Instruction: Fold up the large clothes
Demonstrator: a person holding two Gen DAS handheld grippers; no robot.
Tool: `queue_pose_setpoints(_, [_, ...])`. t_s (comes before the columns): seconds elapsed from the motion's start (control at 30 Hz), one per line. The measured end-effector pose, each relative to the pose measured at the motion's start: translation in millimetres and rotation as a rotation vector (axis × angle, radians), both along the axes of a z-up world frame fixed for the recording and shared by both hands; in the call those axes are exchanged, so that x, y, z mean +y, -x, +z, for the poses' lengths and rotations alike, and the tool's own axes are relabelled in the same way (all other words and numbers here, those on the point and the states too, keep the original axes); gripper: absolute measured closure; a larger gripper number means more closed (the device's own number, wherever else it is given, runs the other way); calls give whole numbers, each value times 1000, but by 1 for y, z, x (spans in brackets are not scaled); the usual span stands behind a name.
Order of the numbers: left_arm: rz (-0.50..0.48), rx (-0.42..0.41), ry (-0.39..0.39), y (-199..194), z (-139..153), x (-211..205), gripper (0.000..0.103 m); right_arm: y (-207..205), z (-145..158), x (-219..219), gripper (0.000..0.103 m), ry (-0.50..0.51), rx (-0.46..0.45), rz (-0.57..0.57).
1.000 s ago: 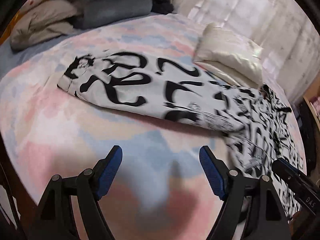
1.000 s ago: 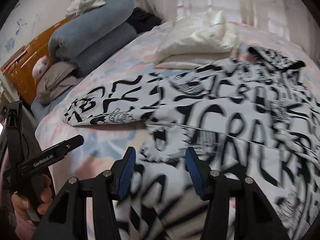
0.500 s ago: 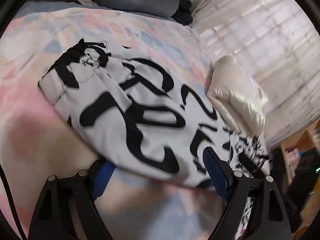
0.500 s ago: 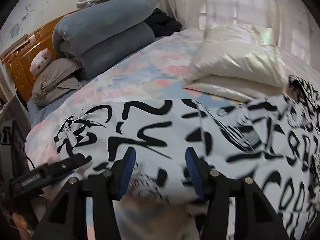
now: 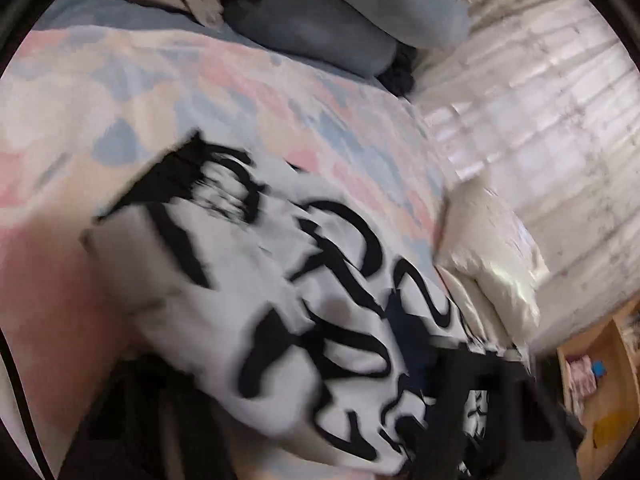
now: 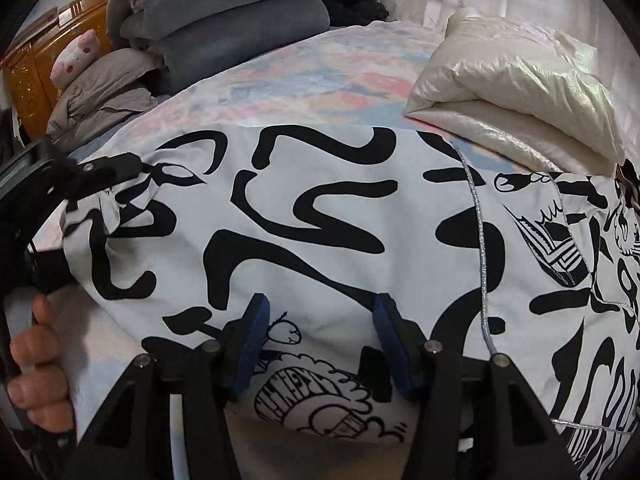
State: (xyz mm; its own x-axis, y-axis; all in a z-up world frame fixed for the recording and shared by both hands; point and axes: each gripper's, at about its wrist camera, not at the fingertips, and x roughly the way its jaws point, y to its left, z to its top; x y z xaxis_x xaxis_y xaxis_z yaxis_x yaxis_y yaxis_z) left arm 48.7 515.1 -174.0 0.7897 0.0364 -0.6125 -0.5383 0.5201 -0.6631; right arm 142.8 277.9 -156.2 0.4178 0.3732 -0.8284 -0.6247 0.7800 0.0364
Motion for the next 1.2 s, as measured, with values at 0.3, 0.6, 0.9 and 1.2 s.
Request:
queue_pose_setpoints(0.3, [28, 28, -213, 12, 35, -22, 99, -3, 0, -3, 48, -32, 23, 6])
queue_pose_setpoints(0.6, [-18, 1, -491, 19, 122, -77, 99, -1, 43, -44, 48, -230, 98, -40])
queue_pose_setpoints(0.9, [-200, -117, -593, -6, 201, -183, 98, 5, 95, -154, 48, -313, 45, -219])
queue_pose_setpoints(1.2, [-460, -70, -576, -65, 180, -312, 98, 1, 105, -280, 48, -281, 3, -452])
